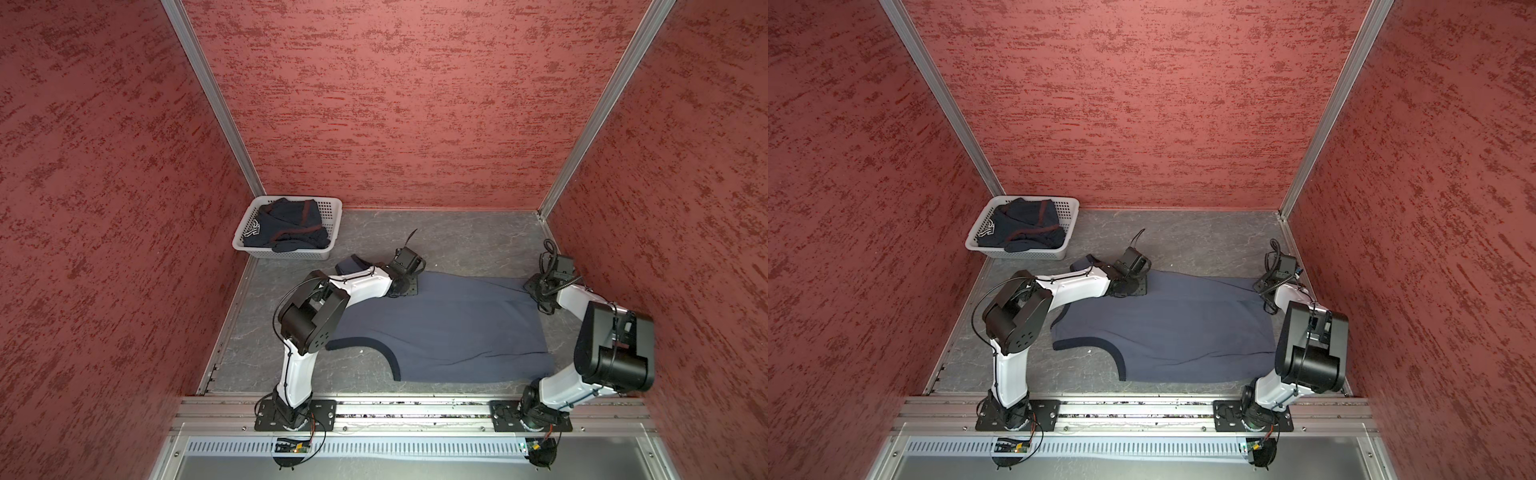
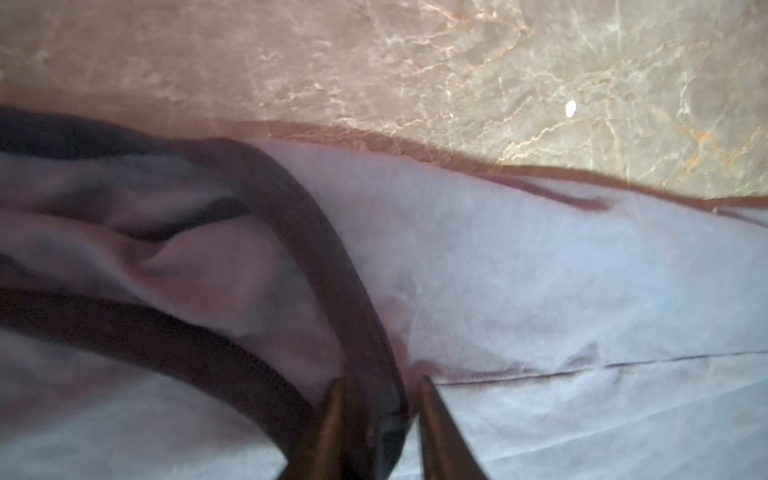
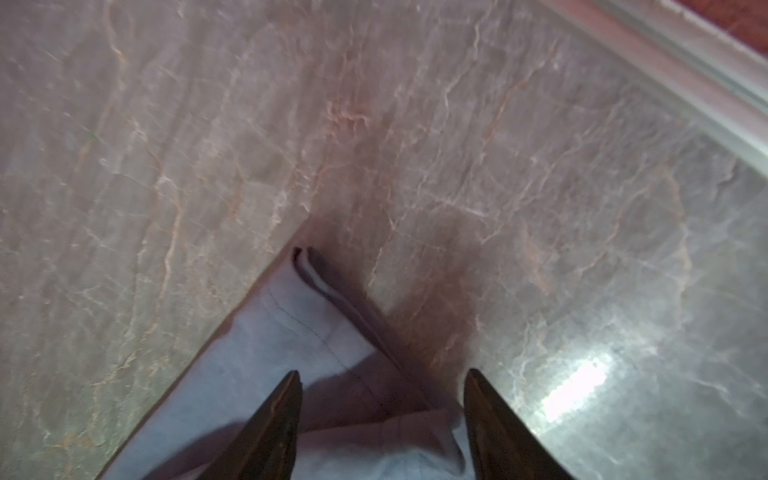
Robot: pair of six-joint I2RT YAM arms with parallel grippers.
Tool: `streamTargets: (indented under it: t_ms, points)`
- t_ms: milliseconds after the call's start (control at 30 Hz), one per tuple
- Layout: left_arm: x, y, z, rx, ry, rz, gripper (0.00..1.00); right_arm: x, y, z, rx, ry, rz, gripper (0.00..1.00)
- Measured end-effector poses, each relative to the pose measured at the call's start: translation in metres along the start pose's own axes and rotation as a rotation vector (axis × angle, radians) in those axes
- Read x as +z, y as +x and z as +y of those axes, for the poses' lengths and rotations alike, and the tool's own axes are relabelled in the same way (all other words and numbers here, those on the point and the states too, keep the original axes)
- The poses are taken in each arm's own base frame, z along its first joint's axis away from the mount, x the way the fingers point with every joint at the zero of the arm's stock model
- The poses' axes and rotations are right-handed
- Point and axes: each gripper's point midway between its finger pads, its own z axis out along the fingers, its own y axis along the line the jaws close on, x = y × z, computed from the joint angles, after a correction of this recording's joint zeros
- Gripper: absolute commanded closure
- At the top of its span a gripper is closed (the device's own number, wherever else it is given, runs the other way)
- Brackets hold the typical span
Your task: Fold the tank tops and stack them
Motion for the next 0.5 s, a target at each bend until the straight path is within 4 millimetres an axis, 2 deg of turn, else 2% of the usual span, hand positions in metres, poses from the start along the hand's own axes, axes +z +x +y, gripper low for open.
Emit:
streamTargets:
  t_ms: [167, 333, 500]
  points:
    - [0.002, 0.004, 0.001, -0.007, 0.013, -0.003, 0.99, 0.002, 0.002, -0.001, -0.006, 0.004, 0.009, 0.55]
    - [-0.001, 0.011, 0.006, -0.01, 0.028, -0.013, 1.0, 0.001, 0.003, 0.0, -0.01, -0.003, 0.012, 0.74]
    - [-0.018, 0.006, 0.004, -0.019, 0.068, -0.064, 1.0, -0.006, 0.001, 0.004, -0.011, -0.027, 0.0, 0.86]
